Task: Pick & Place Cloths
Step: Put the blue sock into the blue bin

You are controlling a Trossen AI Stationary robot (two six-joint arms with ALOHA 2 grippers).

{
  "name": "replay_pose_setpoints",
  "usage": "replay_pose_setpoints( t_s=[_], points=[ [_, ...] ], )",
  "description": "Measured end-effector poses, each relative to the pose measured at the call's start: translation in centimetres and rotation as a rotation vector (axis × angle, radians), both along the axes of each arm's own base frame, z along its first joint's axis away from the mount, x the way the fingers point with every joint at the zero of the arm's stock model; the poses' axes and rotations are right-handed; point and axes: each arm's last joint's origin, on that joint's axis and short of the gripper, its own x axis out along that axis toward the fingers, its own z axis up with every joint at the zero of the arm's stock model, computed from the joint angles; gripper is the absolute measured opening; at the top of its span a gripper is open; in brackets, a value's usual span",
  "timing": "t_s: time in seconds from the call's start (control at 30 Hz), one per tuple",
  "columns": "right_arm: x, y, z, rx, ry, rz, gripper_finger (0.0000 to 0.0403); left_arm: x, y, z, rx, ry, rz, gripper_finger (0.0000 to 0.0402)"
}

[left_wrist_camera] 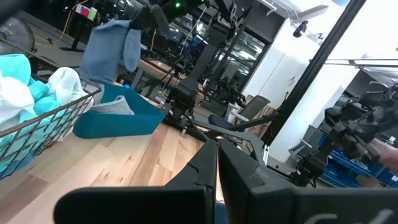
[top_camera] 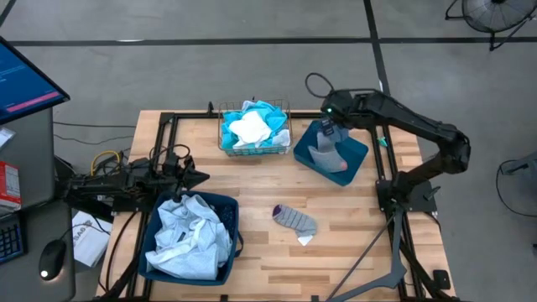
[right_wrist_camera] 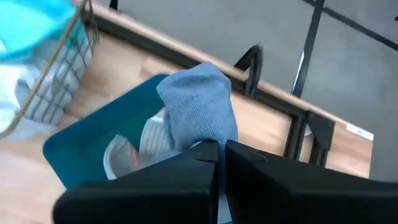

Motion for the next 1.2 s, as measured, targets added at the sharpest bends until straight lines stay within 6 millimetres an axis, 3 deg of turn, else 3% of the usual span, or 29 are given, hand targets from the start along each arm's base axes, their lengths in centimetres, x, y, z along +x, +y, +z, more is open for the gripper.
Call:
replay_pose_setpoints(
  t_s=[0.27,0.57,0.8,1.03,1.2],
  points=[
    [1.5,-0.5,-5.1,0.120,0.146,0.023,0.0000,0.0,0.0,0.0,0.000,-0.002,0.000,0.0001],
    [3.4,-0.8,-12.3,0.296,0.120,0.098,0.0000,0.0,0.0,0.1,0.000,-0.008,0.000,0.0001],
    [4.2,-1.3,-16.6,0.378,0.171,0.107,0.0010,0.0,0.0,0.1,0.000,-0.008,0.000,0.0001],
    [5.2,-2.0,-20.1,0.440,0.235,0.124,0.0015,0.0,0.0,0.1,0.000,-0.009,0.000,0.0001],
    [5.6,-2.1,-20.7,0.445,0.227,0.129,0.0039,0.0,0.0,0.1,0.000,-0.010,0.000,0.0001]
  ],
)
